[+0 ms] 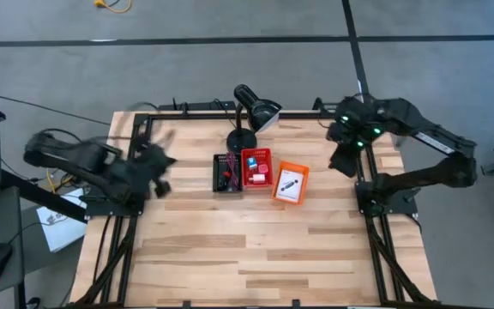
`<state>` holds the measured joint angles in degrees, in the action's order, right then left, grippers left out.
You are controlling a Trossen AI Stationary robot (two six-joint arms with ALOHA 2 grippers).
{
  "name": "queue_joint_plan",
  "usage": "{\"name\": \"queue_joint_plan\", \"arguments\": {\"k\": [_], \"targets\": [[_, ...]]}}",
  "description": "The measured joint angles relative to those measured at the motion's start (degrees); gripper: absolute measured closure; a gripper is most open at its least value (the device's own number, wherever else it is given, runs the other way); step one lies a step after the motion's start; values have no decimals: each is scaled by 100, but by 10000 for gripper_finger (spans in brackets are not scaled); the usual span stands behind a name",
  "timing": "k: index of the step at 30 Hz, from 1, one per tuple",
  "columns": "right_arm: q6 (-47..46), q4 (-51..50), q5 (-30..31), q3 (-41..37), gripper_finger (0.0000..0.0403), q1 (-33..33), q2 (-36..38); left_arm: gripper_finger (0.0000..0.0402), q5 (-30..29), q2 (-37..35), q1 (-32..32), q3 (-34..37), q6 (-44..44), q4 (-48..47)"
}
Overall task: Pick and place items into bin
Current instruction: Return to Home Position
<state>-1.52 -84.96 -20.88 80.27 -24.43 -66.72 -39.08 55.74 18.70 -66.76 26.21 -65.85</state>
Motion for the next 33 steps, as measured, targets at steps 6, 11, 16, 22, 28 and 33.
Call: {"name": "queue_joint_plan", "arguments": {"k": [6, 11, 16, 22, 28, 33], "targets": [[678, 1059, -154, -728, 261, 716, 1407, 401, 365, -1561, 124, 582, 1104, -689], [610, 4004, -1528, -2874, 262, 1315, 3015, 401, 450, -3038, 470, 2511, 824, 1298], [-323, 6416, -1899, -4922, 266, 1805, 4175, 402, 837, -4135, 616, 4811, -788, 5200], [-481, 8407, -1751, -6544, 262, 1991, 4983, 401, 1118, -4649, 614, 6617, -2010, 8632], [-396, 9620, -1765, -7567, 260, 1945, 5781, 401, 838, -4974, 609, 6474, -2017, 8335], [-752, 9539, -1774, -7799, 265, 1942, 6288, 401, 878, -5178, 609, 6478, -2278, 8428]]}}
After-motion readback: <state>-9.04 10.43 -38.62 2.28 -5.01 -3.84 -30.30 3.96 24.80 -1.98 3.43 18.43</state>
